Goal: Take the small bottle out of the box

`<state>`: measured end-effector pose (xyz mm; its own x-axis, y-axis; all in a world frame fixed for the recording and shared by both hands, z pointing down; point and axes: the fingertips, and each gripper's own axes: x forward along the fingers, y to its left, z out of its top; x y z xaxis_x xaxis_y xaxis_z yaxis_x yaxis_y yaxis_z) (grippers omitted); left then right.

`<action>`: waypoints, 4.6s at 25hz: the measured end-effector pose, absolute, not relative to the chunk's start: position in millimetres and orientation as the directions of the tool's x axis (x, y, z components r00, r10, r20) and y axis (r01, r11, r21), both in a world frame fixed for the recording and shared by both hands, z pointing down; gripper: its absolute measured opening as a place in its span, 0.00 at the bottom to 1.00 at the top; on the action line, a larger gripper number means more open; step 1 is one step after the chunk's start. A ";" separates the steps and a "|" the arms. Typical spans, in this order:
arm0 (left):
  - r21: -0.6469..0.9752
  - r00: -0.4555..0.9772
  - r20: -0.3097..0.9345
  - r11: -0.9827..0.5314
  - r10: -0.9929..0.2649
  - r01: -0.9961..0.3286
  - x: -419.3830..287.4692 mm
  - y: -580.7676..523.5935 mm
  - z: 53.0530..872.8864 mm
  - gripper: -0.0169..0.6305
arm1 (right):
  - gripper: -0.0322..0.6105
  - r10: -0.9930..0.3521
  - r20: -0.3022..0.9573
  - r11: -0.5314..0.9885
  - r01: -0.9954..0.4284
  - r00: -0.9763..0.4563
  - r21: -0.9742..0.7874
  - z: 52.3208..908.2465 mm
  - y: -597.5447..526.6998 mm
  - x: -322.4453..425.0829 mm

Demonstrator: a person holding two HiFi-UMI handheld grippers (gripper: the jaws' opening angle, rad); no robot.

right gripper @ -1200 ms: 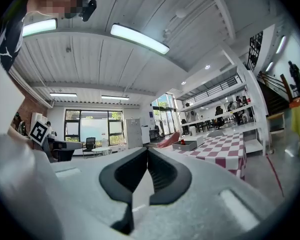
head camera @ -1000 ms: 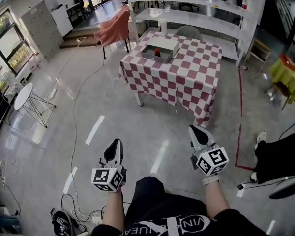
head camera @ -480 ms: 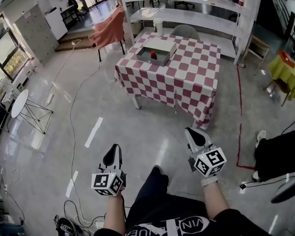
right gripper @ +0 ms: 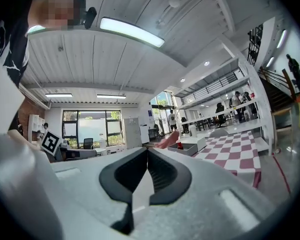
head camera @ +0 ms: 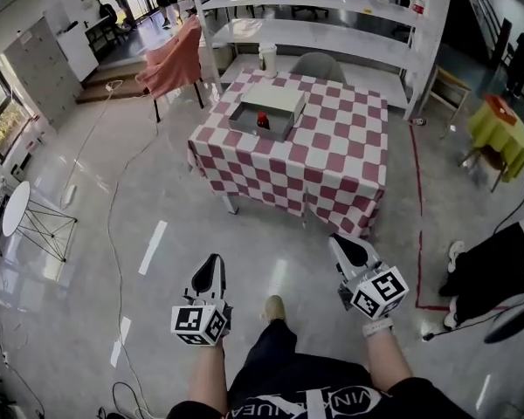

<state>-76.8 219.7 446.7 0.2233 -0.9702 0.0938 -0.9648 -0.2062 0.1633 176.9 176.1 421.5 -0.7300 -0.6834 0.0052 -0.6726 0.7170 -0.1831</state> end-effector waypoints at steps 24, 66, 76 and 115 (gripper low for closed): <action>0.207 0.243 0.099 -0.219 -0.965 -0.954 -154.6 22.9 456.9 0.06 | 0.06 -0.701 0.056 0.692 -0.697 -0.711 -0.185 427.6 -9.0 100.6; 0.246 0.285 0.163 -0.241 -0.945 -0.939 -166.8 -175.6 498.6 0.06 | 0.06 -0.597 0.178 0.776 -0.620 -0.782 -0.119 480.4 -215.0 18.8; 0.241 0.372 0.214 -0.320 -0.903 -0.916 -138.9 -221.6 516.4 0.06 | 0.09 -0.565 0.253 0.805 -0.592 -0.786 -0.040 494.7 -262.9 4.8; 0.218 0.523 0.286 -0.477 -0.803 -0.851 -116.4 -308.7 543.8 0.06 | 0.26 -0.513 0.460 0.823 -0.568 -0.725 0.022 543.1 -323.8 -29.8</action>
<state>-116.4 -308.7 543.8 0.5232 -0.8028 0.2858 -0.8513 -0.4771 0.2182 -29.8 -323.8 543.1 -0.7252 -0.5128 0.4596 -0.5681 0.8227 0.0216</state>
